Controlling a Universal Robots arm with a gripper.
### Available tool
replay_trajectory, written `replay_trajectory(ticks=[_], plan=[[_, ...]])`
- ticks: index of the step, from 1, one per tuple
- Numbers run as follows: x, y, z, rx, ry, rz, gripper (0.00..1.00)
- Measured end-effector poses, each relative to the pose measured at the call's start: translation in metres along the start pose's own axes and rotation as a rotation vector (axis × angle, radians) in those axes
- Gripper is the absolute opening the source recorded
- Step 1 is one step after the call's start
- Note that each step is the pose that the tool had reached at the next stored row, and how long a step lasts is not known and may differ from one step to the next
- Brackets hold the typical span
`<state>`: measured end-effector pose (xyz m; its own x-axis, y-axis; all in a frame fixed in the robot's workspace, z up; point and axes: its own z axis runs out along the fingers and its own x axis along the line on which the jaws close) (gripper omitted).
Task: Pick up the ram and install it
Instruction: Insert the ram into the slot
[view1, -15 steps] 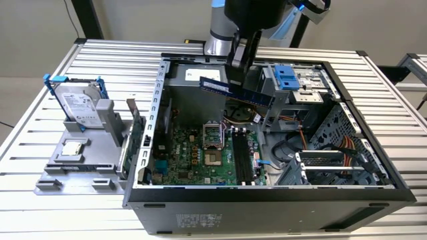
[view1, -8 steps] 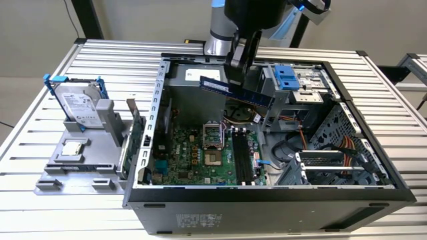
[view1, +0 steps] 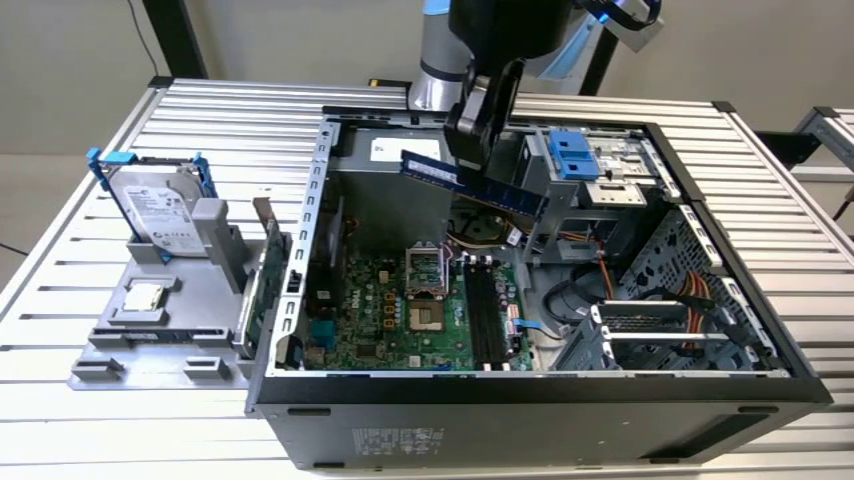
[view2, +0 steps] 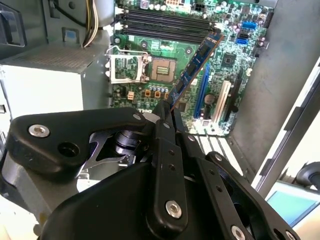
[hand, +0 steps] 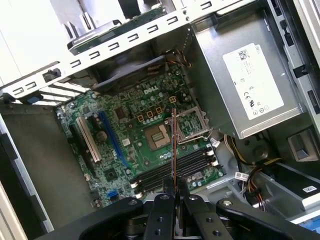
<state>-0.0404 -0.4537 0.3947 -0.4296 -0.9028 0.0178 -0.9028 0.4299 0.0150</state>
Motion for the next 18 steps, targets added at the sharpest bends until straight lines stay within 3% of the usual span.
replay_trajectory(ticks=[18], plan=[[-0.0003,-0.0007,0.0,-0.002,-0.0017,0.113,0.0]])
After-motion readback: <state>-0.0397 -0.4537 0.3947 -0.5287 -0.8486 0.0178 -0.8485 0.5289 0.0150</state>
